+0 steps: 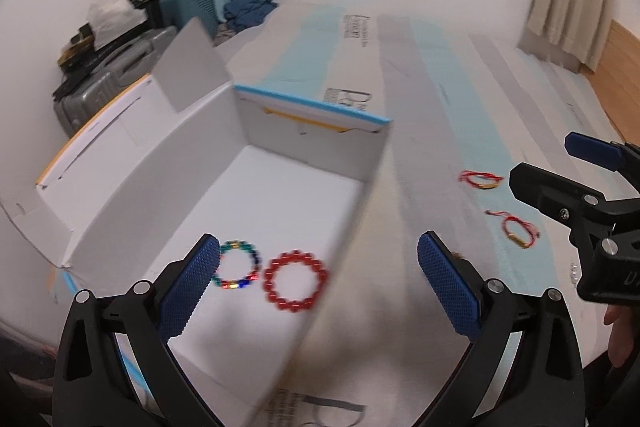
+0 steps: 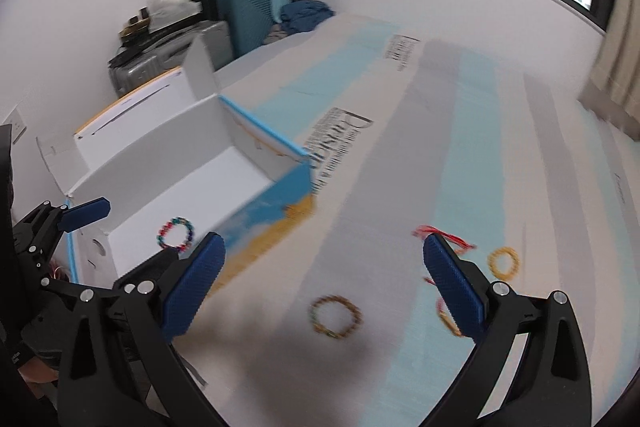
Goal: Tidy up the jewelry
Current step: 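Move both tools back over the bed toward the wooden and pink bracelets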
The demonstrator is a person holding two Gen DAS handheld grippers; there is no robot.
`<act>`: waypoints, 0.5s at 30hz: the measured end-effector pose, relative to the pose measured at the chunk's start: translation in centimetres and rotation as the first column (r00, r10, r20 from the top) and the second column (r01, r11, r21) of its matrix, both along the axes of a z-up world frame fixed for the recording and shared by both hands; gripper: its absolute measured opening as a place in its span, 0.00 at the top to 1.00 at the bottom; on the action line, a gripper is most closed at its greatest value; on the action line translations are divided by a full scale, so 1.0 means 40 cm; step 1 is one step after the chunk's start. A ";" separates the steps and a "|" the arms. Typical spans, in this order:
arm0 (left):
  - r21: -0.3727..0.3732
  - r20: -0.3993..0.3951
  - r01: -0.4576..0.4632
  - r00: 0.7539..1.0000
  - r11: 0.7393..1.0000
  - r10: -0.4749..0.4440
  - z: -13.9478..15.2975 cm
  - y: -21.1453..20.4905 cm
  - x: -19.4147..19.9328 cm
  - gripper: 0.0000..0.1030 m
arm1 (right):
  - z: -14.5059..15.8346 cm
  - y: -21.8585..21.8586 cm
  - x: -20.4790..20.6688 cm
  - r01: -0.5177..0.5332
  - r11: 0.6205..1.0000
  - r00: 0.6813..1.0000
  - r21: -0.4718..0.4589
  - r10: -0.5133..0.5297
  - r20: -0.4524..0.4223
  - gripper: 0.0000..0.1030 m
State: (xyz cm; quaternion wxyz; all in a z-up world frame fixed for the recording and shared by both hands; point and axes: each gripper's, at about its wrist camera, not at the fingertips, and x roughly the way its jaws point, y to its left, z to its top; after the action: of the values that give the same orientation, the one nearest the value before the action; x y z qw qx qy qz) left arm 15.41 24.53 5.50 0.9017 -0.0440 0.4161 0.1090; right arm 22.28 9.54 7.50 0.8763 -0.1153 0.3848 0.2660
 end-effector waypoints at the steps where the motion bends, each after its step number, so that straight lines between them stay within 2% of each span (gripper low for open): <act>1: 0.000 0.003 0.012 1.000 1.000 -0.012 0.001 -0.021 0.005 0.06 | 0.003 -0.027 0.003 0.015 1.000 1.000 0.003 -0.015 0.003 0.07; 15: -0.001 0.011 0.152 0.988 0.988 -0.152 -0.006 -0.279 0.069 0.06 | 0.017 -0.339 0.026 0.174 0.985 0.985 0.006 -0.174 0.005 0.07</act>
State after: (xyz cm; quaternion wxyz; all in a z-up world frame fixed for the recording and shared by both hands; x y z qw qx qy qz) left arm 18.18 13.37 5.27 0.9096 -0.0136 0.4135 0.0392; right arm 23.31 -4.00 8.16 0.8975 -0.0798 0.3903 0.1892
